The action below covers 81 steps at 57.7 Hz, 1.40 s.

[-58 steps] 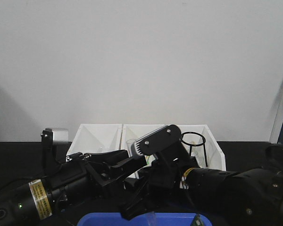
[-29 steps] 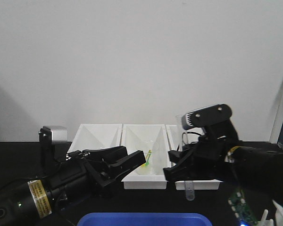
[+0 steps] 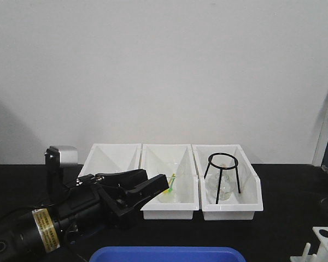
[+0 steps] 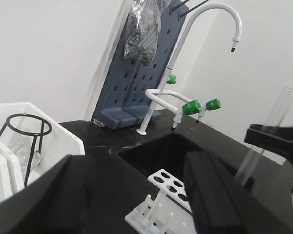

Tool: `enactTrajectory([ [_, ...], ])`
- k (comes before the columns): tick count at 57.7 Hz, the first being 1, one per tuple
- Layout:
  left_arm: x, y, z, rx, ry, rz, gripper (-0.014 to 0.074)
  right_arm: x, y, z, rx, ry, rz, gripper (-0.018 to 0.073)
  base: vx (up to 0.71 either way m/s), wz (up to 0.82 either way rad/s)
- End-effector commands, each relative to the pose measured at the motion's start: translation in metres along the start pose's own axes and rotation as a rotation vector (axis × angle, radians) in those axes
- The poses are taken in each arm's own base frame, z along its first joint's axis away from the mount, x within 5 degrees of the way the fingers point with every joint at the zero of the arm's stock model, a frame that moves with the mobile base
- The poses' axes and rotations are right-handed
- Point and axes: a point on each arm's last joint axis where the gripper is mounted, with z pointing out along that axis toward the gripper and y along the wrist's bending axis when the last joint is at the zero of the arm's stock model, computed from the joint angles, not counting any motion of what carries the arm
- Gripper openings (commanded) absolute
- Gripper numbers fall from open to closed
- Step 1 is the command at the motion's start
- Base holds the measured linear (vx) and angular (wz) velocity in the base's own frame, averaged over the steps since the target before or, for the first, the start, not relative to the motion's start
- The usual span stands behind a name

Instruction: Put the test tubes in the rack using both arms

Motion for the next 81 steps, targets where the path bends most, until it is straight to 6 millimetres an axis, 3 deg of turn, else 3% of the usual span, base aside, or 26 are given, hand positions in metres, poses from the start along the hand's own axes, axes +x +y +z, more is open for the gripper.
enactTrajectory([
  [1,-0.023,-0.017,-0.002,0.086,-0.112,0.003,0.0505,-0.008,-0.008,-0.009,0.069,-0.152,-0.013,-0.0006,0.00,0.00],
  [12,-0.023,-0.018,-0.002,0.091,-0.115,0.003,0.0505,0.020,-0.011,-0.003,0.117,-0.184,-0.059,-0.0006,0.00,0.00],
  [50,-0.023,-0.018,-0.002,0.093,-0.115,0.003,0.0505,0.057,-0.021,0.056,0.224,-0.110,-0.008,-0.0006,0.00,0.00],
  [81,-0.023,-0.018,-0.002,0.092,-0.115,0.003,0.0505,0.100,-0.022,0.037,0.263,-0.058,0.054,-0.0006,0.00,0.00],
])
